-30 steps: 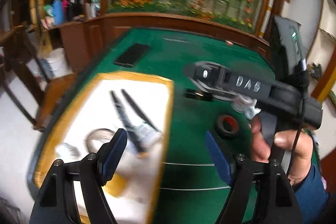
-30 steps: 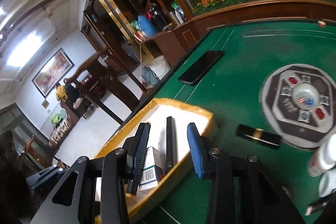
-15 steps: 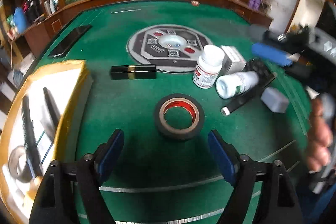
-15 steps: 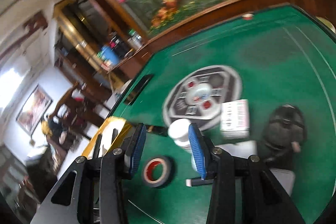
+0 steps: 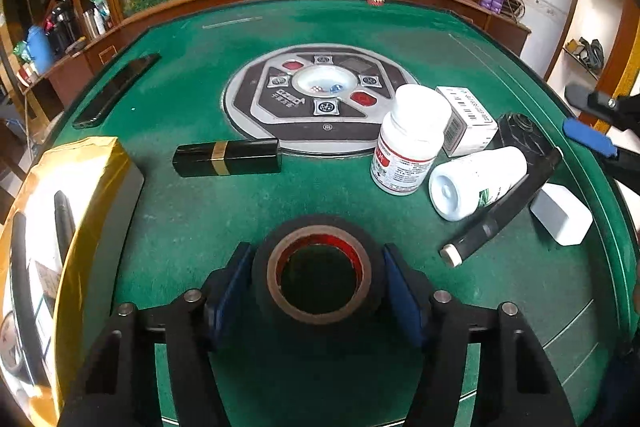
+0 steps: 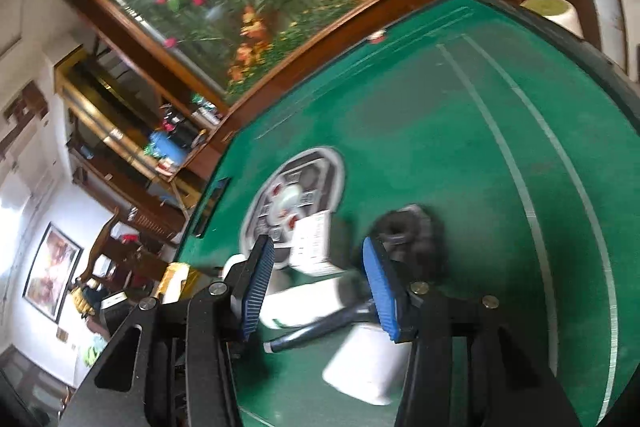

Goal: Organize rigid objects

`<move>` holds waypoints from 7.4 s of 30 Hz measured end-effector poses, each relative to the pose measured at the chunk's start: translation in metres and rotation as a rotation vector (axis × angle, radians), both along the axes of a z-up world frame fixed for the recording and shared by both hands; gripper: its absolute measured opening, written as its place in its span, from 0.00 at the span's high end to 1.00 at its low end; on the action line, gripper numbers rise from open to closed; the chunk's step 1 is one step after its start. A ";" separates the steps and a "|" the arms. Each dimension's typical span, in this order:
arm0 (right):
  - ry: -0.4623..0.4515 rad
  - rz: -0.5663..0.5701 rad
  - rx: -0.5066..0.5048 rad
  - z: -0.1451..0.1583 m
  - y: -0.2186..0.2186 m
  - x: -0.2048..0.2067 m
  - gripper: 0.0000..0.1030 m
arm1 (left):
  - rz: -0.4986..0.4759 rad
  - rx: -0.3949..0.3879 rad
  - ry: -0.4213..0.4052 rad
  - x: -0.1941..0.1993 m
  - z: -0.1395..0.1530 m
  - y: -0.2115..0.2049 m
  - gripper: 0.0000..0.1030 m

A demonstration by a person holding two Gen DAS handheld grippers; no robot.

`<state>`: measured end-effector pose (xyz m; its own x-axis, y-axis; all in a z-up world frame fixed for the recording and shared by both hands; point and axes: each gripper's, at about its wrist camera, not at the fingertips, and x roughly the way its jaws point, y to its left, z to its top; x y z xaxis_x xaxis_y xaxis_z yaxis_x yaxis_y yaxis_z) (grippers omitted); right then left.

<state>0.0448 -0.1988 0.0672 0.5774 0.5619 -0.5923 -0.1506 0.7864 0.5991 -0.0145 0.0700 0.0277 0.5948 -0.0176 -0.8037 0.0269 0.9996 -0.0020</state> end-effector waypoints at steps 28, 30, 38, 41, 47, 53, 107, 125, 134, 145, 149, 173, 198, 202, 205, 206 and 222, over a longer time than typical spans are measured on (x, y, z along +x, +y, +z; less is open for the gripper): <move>-0.073 0.269 -0.464 -0.024 0.064 -0.052 0.50 | 0.135 -0.002 0.016 0.007 -0.006 0.014 0.00; -0.113 0.348 -0.366 -0.016 0.068 -0.058 0.50 | 0.135 -0.002 0.016 0.007 -0.006 0.014 0.00; -0.221 0.559 -0.123 0.006 0.085 -0.086 0.49 | 0.136 -0.003 0.016 0.006 -0.006 0.014 0.00; -0.195 0.532 -0.165 0.000 0.088 -0.082 0.49 | 0.135 -0.003 0.016 0.007 -0.006 0.014 0.00; -0.169 0.488 -0.129 -0.003 0.082 -0.073 0.49 | 0.135 -0.003 0.016 0.006 -0.006 0.014 0.00; -0.142 0.430 -0.104 -0.006 0.073 -0.061 0.49 | 0.135 -0.003 0.016 0.006 -0.006 0.014 0.00; -0.236 0.416 -0.040 0.011 0.065 -0.071 0.49 | 0.018 -0.018 0.040 -0.010 -0.002 0.016 0.10; -0.240 0.415 -0.054 0.010 0.066 -0.070 0.49 | -0.050 -0.093 0.008 -0.014 0.008 0.016 0.36; -0.244 0.414 -0.061 0.010 0.064 -0.070 0.49 | -0.034 -0.146 -0.073 -0.044 0.035 0.032 0.36; -0.203 0.431 -0.095 0.006 0.089 -0.065 0.49 | 0.002 -0.203 -0.224 -0.097 0.089 0.078 0.36; -0.205 0.486 -0.072 0.012 0.127 -0.070 0.49 | 0.049 -0.199 -0.252 -0.109 0.096 0.104 0.36; -0.108 0.673 -0.178 0.007 0.369 -0.056 0.49 | 0.291 -0.196 -0.177 -0.113 0.046 0.239 0.36; -0.204 0.703 -0.274 -0.001 0.413 -0.083 0.49 | 0.314 -0.104 -0.116 -0.112 0.037 0.236 0.28; -0.249 0.711 -0.275 0.004 0.410 -0.089 0.44 | 0.331 -0.067 -0.122 -0.117 0.038 0.234 0.13; -0.288 0.707 -0.258 0.010 0.403 -0.092 0.34 | 0.342 -0.064 -0.111 -0.119 0.039 0.232 0.08; -0.298 0.701 -0.254 0.013 0.401 -0.093 0.31 | 0.342 -0.065 -0.110 -0.120 0.040 0.231 0.08; -0.295 0.502 -0.080 0.039 0.276 -0.064 0.31 | 0.245 0.014 -0.167 -0.111 0.075 0.156 0.07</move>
<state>-0.0191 0.0771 0.1062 0.3991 0.7695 -0.4986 -0.6678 0.6166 0.4170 -0.1258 0.2261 0.1026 0.7043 0.1534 -0.6932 -0.2165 0.9763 -0.0040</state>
